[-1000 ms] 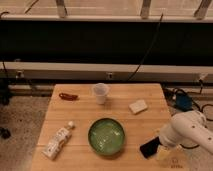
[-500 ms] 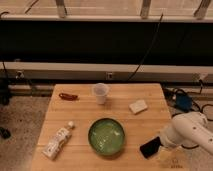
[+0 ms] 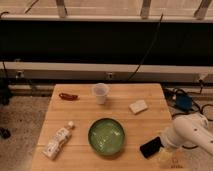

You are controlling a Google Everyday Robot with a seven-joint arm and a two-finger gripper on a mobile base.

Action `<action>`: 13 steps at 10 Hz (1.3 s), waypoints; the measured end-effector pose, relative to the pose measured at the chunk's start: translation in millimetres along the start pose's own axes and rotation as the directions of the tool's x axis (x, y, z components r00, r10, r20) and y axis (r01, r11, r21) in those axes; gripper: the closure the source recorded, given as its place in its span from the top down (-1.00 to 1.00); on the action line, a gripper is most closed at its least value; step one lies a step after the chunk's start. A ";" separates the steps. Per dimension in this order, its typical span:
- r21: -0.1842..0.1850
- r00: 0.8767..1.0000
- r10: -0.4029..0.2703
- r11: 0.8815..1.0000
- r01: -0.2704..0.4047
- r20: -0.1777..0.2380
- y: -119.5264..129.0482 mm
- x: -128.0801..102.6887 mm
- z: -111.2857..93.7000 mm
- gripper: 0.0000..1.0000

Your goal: Place the eraser in the ceramic cup

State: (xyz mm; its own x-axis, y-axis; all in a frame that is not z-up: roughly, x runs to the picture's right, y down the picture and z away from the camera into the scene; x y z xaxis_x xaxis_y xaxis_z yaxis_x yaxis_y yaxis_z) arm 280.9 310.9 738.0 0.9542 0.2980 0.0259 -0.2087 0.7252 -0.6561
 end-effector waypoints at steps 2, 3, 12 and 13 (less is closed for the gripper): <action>0.030 0.999 -0.032 0.999 0.031 0.017 -1.2 -3.6 1.1 0.60; 0.043 0.998 -0.051 0.998 0.050 0.025 -2.5 -6.2 1.5 0.60; 0.020 0.981 -0.193 0.981 0.193 0.028 -4.7 -17.0 19.8 -0.04; 0.012 0.979 -0.200 0.980 0.200 0.028 -5.2 -16.8 20.9 -0.25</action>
State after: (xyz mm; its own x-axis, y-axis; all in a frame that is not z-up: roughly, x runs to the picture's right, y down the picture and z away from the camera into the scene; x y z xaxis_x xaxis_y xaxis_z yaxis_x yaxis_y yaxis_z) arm 261.5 315.0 756.7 0.9703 0.1641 0.1775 -0.0164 0.7773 -0.6289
